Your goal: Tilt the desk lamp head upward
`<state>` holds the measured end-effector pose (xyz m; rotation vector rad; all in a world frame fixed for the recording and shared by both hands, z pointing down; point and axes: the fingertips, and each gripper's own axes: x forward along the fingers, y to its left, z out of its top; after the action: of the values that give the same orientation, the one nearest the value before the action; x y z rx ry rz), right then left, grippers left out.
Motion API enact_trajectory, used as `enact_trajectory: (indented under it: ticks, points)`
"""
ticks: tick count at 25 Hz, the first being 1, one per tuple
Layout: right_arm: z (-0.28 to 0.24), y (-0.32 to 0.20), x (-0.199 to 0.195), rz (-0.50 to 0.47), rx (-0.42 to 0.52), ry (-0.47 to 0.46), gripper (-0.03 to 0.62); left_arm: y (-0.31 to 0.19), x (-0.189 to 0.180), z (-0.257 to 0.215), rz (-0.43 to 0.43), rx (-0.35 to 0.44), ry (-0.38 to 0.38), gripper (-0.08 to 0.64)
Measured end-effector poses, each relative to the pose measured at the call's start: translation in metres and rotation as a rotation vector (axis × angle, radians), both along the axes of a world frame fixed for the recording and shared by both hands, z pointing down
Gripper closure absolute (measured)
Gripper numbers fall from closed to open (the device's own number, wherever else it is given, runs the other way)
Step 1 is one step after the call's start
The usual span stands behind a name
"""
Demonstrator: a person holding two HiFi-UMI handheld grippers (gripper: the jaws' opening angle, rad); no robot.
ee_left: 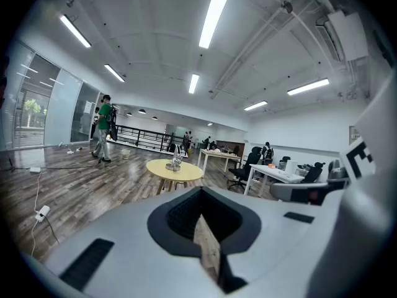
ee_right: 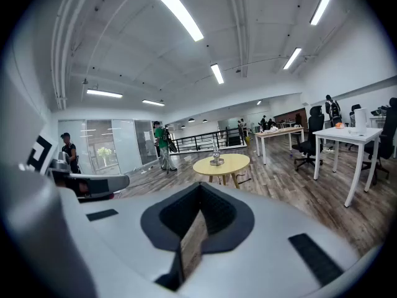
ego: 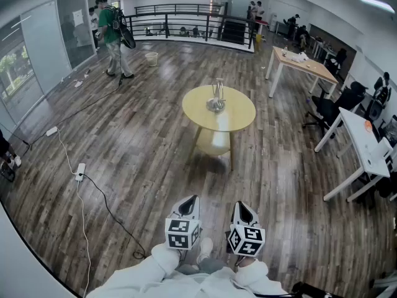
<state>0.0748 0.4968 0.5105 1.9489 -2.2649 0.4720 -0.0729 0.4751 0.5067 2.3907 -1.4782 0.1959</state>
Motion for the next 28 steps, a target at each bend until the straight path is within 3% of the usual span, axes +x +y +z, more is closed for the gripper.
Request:
enact_trajectory:
  ticks: [16,28]
  points:
    - [-0.002,-0.124,0.008,-0.064,0.04,-0.031,0.58,-0.114,0.018,0.0,-0.026,0.006,-0.043,0.557]
    - [0.006,-0.218,0.056,-0.046,0.014,-0.057,0.58,-0.211,0.054,-0.004,-0.04,0.005,-0.066,0.557]
